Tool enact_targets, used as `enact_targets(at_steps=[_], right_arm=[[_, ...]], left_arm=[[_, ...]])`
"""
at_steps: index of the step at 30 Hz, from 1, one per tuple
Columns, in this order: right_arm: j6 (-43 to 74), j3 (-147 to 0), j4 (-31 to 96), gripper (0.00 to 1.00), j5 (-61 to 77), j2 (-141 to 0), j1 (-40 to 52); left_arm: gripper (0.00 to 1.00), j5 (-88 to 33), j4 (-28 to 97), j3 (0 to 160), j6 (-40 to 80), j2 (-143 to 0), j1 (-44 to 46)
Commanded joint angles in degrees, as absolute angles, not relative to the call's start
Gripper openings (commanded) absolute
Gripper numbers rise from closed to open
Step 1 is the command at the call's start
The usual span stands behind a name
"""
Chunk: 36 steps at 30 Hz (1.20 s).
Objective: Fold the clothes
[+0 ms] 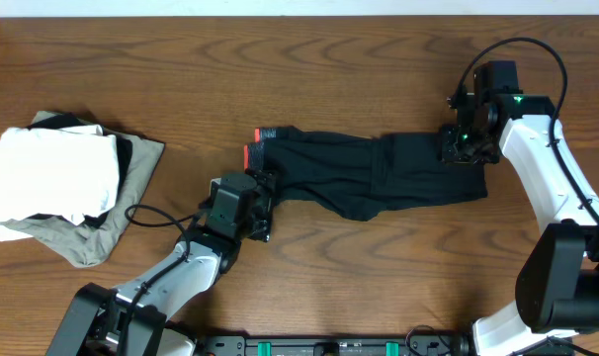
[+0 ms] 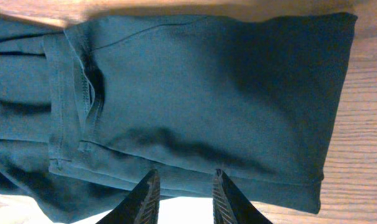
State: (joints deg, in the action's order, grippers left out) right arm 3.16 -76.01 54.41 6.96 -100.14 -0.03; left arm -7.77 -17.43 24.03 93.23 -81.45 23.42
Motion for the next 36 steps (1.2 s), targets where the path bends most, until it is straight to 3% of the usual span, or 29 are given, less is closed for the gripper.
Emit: enact_targets(at_steps=[1, 4, 14, 23, 36], right_arm=[[2.24, -75.96, 54.72, 0.27, 6.63, -100.44, -0.60], [2.24, -75.96, 54.72, 0.27, 6.63, -100.44, -0.60], [2.04, -75.96, 54.98, 0.27, 6.63, -100.44, -0.75], [2.07, -75.96, 55.16, 0.27, 6.63, -100.44, -0.80], [2.07, -75.96, 55.11, 0.26, 6.66, -100.44, -0.80]], left_arm=[[0.98, -0.43, -17.06, 23.68, 93.73, -82.70, 23.55], [1.00, 1.15, -17.15, 23.68, 93.71, -82.83, 23.55], [0.79, 4.45, -17.52, 23.68, 93.32, -82.83, 22.72], [0.68, 4.82, -21.19, 23.68, 83.88, -82.83, 21.17], [0.64, 4.51, -18.15, 23.68, 76.29, -82.85, 21.19]])
